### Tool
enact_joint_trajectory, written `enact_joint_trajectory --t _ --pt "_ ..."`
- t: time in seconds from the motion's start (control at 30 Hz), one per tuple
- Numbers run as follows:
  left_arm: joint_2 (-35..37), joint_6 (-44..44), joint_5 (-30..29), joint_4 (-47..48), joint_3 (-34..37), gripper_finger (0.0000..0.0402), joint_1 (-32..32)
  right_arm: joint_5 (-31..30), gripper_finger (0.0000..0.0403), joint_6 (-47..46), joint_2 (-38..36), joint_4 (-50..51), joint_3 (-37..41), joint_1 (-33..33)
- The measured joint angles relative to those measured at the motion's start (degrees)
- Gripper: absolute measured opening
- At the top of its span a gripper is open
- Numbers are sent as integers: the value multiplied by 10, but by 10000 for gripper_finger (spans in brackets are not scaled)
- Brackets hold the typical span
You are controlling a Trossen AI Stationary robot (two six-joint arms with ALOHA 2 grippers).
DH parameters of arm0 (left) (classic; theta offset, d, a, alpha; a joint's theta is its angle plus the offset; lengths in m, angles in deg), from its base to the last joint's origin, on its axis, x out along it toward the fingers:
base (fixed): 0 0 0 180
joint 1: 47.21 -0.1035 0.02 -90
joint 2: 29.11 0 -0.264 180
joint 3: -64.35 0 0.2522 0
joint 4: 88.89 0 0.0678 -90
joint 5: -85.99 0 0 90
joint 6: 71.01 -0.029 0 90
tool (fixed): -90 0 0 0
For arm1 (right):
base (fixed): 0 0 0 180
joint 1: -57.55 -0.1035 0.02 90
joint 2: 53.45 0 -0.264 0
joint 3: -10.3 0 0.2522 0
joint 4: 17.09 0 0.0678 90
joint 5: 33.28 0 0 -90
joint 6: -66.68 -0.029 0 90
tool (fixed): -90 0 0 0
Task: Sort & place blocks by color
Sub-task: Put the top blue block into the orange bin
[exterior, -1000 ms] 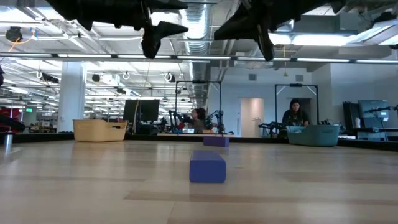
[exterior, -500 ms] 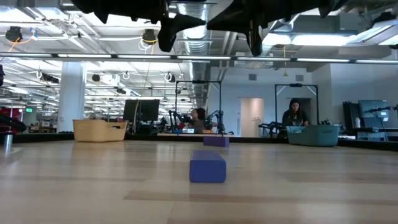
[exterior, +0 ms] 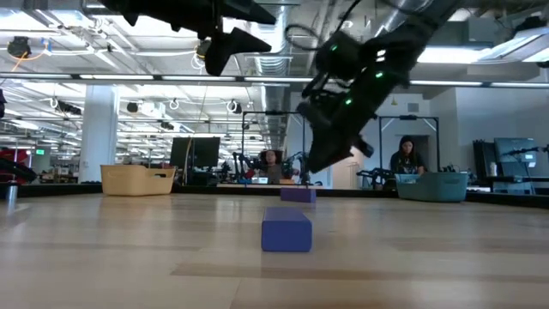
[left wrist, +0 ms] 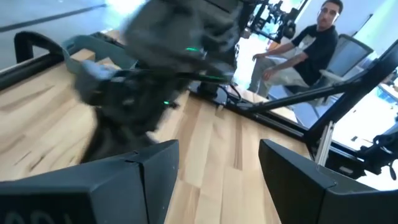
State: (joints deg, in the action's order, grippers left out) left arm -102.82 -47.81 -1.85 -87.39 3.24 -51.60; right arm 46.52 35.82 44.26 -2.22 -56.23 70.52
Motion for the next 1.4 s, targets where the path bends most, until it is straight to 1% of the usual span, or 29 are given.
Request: enact_joint_trajectory --t 0.1,0.2,0.3,0.4,0.5,0.57,0.63,0.83,0.9,1.23,1.4 --pt "3 0 -1 1 0 208 0 25 120 30 44 57 -56 27" --pt "3 0 -1 11 0 208 -1 58 148 68 88 116 -109 38" --pt "3 0 -1 24 0 208 -2 70 175 97 114 152 -152 38" --pt "3 0 -3 35 0 208 -2 70 198 103 139 182 -182 34" --pt "3 0 -5 49 0 208 -3 73 207 104 165 216 -200 34" --pt "3 0 -7 56 0 208 -3 72 201 104 176 232 -209 34" --pt "3 0 -9 64 0 208 -3 73 184 104 178 244 -211 34" --pt "3 -4 -10 70 0 208 -7 72 94 101 173 254 -211 34" --pt "3 -4 -10 70 0 208 -11 73 76 100 172 255 -211 35" --pt "3 0 -9 71 0 208 -15 71 76 82 163 268 -209 19" --pt "10 5 -8 79 0 208 -15 73 76 65 122 278 -208 -4"
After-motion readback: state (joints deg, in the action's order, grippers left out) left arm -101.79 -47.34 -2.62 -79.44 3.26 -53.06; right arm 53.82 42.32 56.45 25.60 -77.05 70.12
